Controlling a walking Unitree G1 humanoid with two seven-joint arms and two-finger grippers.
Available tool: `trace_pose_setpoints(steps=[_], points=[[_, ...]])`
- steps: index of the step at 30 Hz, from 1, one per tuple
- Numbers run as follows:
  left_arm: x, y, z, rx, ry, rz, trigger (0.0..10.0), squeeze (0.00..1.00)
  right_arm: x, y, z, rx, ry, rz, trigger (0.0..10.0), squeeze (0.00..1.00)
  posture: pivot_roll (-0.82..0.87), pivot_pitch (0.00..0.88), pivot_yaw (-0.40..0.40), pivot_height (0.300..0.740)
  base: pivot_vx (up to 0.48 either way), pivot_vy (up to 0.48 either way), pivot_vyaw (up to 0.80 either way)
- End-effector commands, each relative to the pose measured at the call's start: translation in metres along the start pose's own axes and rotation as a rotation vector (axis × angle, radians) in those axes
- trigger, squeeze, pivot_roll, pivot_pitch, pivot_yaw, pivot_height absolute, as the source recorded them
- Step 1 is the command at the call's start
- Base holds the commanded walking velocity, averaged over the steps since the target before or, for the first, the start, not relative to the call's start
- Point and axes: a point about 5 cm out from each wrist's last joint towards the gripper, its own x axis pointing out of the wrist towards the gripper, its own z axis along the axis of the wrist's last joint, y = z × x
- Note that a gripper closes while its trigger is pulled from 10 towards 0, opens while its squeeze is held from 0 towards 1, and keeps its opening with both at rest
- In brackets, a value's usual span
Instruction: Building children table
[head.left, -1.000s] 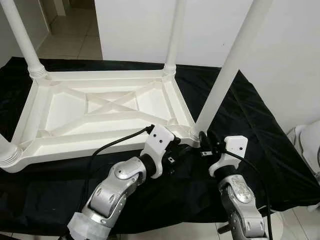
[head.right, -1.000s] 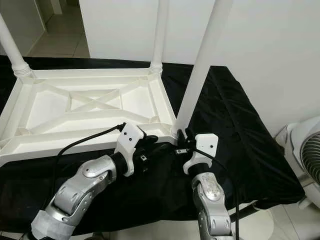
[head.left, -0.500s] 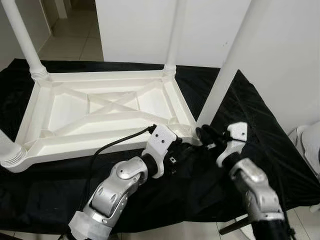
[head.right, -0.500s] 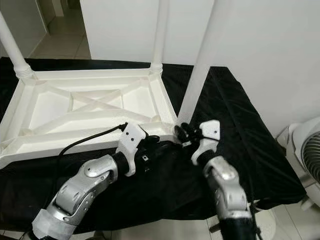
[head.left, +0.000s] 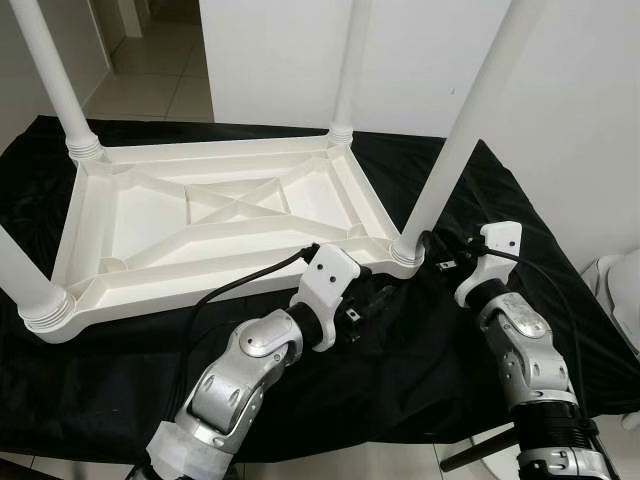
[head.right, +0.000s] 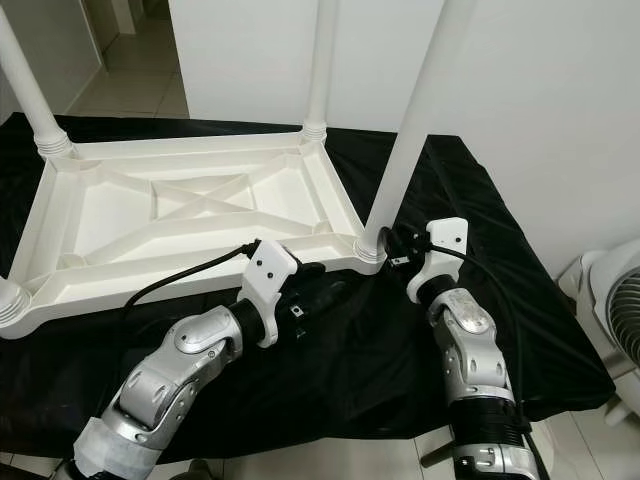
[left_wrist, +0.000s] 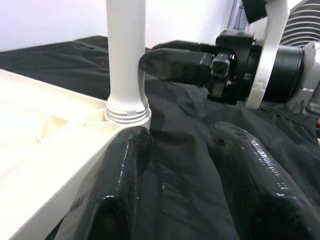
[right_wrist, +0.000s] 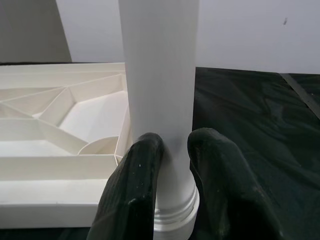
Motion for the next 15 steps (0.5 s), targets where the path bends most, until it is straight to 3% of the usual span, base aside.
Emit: trace_pose_setpoints(steps=[1,6,7,8,9,15], points=[[0.003,0.003,-0.001,0.016,0.006,0.063,10.0,0.00,0.000,-0.007,0.004,0.000,-0.020,-0.041,10.0,0.00,0.15,0.012,-0.067,0.740,0.000,0.000,0.00],[0.008,0.015,-0.009,0.059,0.051,0.139,10.0,0.00,-0.003,0.011,-0.003,0.060,-0.041,-0.044,10.0,0.00,0.13,0.012,-0.063,0.740,0.000,0.000,0.00],[0.009,0.018,-0.012,0.054,0.064,0.148,10.0,0.13,-0.005,0.015,-0.006,0.064,-0.041,-0.043,10.0,0.00,0.12,0.011,-0.058,0.740,0.000,0.000,0.00],[0.009,0.018,-0.012,0.054,0.064,0.148,10.0,0.13,-0.005,0.015,-0.006,0.064,-0.041,-0.043,10.0,0.00,0.12,0.011,-0.058,0.740,0.000,0.000,0.00],[0.009,0.020,-0.014,0.033,0.074,0.145,10.0,1.00,-0.006,0.017,-0.007,0.064,-0.047,-0.051,10.0,0.00,0.12,0.010,-0.056,0.740,0.000,0.000,0.00],[0.014,0.023,-0.014,0.059,0.081,0.117,10.0,1.00,-0.015,0.026,-0.004,0.100,-0.093,-0.077,10.0,0.00,0.09,0.005,-0.039,0.740,0.000,0.000,0.00]])
